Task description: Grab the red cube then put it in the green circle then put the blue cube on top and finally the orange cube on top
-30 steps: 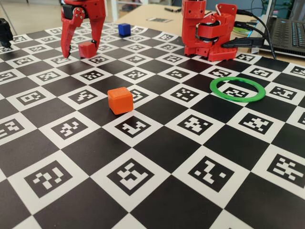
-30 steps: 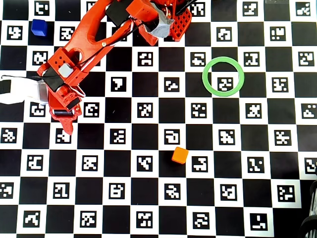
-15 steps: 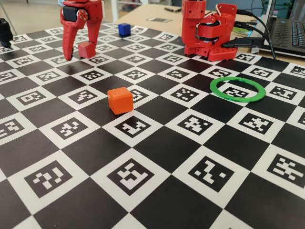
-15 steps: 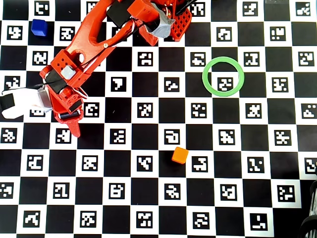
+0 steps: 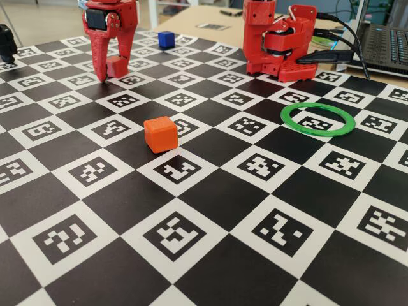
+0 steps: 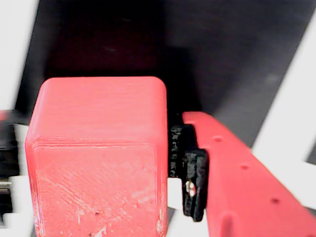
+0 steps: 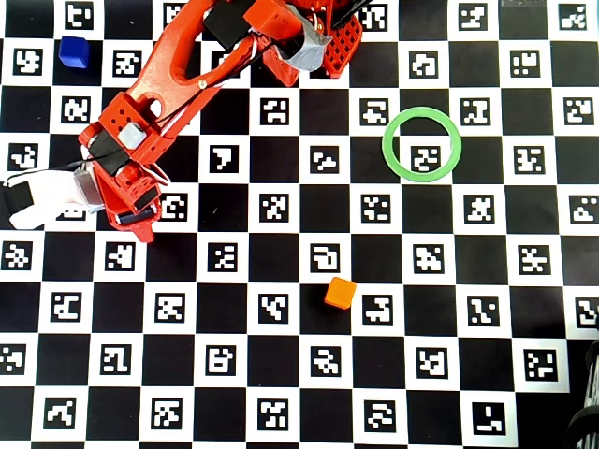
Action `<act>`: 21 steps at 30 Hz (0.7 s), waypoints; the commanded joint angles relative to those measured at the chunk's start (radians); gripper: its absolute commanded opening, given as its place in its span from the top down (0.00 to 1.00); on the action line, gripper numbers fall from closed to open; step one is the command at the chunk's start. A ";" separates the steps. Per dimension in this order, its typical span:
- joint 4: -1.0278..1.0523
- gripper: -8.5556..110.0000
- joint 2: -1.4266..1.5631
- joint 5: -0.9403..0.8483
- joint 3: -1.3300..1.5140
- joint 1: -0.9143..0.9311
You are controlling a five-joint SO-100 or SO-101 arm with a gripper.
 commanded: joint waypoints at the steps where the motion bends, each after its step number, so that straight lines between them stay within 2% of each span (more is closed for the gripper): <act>1: 0.000 0.85 0.071 0.009 0.009 0.000; 5: 0.074 0.86 0.130 0.052 -0.025 -0.002; 12: 0.359 0.89 0.360 0.178 -0.160 -0.055; 18: 0.612 0.89 0.575 0.356 -0.193 -0.218; 21: 0.698 0.89 0.669 0.506 -0.173 -0.344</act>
